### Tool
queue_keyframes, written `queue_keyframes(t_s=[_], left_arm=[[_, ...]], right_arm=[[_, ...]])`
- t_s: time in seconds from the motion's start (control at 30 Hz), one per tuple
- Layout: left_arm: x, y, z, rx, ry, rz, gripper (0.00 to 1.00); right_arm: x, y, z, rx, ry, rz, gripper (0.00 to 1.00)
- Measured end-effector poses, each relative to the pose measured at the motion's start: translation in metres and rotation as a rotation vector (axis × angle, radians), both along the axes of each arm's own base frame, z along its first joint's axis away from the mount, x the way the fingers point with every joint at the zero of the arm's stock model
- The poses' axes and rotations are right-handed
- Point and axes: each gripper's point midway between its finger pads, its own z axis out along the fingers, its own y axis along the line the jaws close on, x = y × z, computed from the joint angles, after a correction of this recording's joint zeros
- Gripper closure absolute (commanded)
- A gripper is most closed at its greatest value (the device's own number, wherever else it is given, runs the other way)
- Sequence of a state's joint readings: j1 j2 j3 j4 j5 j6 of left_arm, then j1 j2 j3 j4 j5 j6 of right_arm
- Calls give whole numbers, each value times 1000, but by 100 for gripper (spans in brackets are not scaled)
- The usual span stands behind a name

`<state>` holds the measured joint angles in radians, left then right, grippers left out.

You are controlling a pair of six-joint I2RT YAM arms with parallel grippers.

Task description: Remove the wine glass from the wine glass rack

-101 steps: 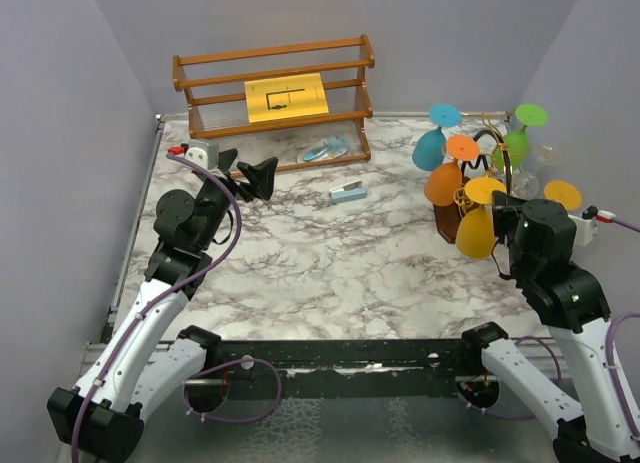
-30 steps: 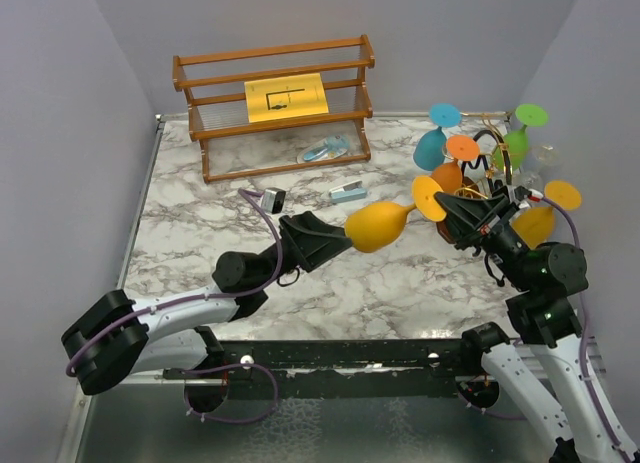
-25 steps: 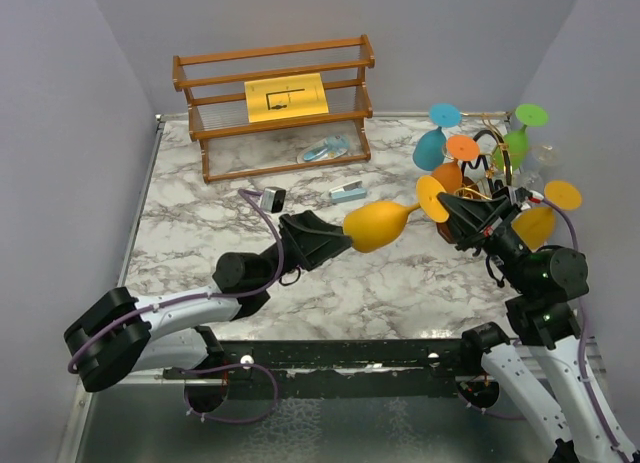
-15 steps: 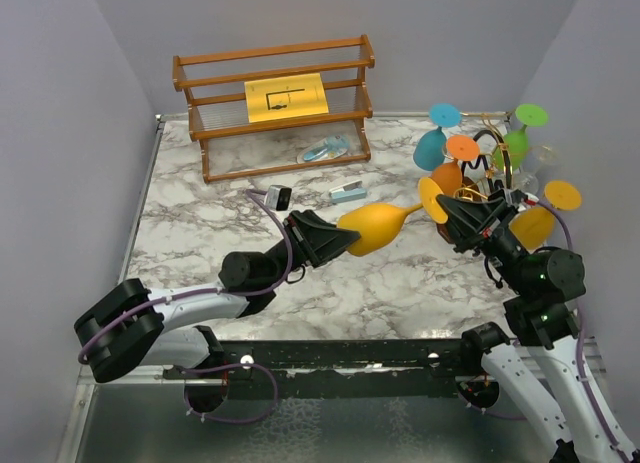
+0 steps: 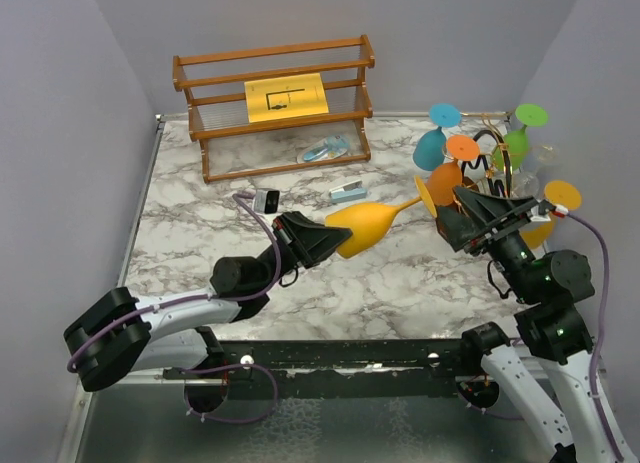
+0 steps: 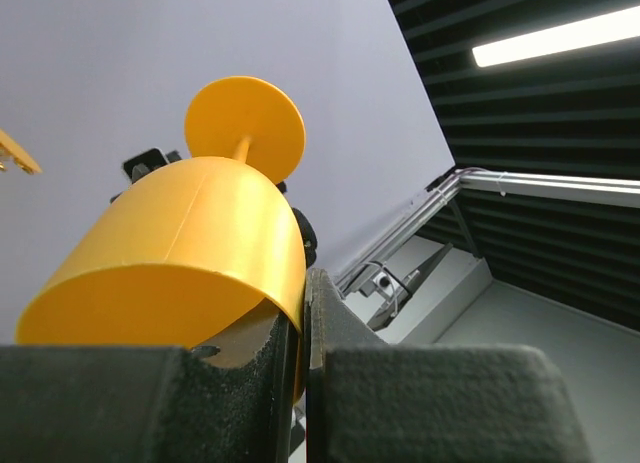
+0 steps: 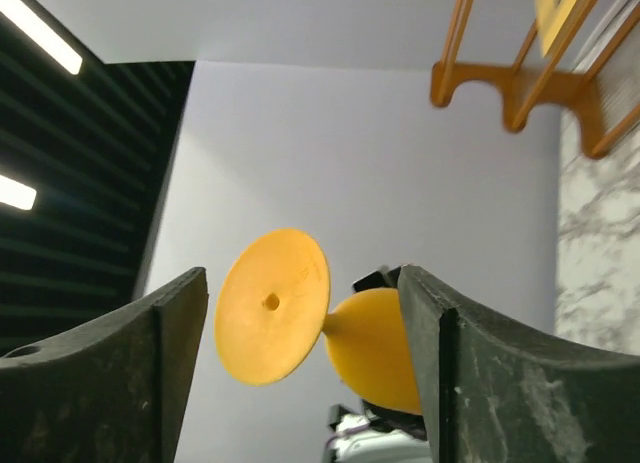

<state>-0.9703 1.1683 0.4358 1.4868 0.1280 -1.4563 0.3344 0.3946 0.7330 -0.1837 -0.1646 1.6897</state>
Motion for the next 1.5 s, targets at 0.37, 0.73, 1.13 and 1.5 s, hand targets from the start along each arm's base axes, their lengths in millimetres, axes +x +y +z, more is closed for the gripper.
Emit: queue_keyframes(t_s=[0.37, 0.73, 1.13, 1.5], left_arm=[[20, -1, -27, 195, 83, 134, 100], [61, -1, -86, 730, 275, 350, 100], [65, 55, -142, 1333, 478, 490, 100], [123, 112, -152, 1816, 486, 477, 100]], right_arm=[[3, -47, -8, -437, -111, -320, 9], [-2, -84, -12, -860, -214, -498, 3], [-8, -109, -9, -1046, -217, -595, 1], [-8, -100, 1, -1085, -251, -545, 0]])
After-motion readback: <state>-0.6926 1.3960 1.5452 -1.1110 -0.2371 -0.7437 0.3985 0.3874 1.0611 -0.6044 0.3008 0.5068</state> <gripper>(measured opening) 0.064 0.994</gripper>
